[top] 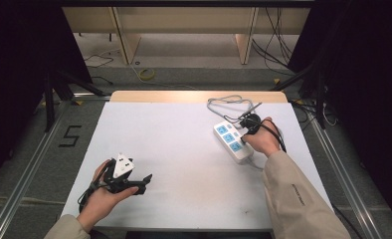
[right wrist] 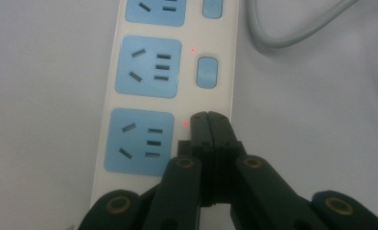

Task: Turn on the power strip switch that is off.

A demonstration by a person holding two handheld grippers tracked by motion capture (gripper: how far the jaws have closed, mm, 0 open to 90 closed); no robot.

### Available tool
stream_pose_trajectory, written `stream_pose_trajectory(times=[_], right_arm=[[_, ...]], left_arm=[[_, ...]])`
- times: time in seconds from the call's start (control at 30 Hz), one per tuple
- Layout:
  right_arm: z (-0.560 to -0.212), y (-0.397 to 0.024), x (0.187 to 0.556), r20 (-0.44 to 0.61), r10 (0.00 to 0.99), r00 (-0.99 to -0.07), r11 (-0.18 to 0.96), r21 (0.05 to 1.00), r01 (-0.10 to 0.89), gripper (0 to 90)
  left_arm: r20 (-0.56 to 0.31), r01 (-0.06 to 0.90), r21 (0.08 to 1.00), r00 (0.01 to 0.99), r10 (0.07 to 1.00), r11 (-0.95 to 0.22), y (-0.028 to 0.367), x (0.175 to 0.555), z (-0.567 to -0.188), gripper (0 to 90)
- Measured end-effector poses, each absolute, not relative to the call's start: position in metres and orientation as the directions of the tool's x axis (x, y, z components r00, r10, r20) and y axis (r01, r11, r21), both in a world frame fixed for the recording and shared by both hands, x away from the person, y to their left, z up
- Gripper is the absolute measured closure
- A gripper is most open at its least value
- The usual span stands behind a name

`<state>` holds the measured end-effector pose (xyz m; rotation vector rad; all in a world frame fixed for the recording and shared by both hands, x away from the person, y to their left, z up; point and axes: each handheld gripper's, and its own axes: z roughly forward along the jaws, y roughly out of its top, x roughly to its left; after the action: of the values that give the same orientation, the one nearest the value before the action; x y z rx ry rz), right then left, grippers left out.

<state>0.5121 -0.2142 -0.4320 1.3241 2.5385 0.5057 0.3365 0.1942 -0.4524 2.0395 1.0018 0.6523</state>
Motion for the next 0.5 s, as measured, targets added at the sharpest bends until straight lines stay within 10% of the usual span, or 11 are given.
stream_pose_trajectory(times=[0.5], right_arm=[[-0.4325, -0.2145, 0.5134, -0.037, 0.828, -0.559, 0.526, 0.394, 0.754, 90.0]], left_arm=[[0.115, 0.431, 0.803, 0.565, 0.817, -0.412, 0.1935, 0.3364, -0.4525, 15.6]])
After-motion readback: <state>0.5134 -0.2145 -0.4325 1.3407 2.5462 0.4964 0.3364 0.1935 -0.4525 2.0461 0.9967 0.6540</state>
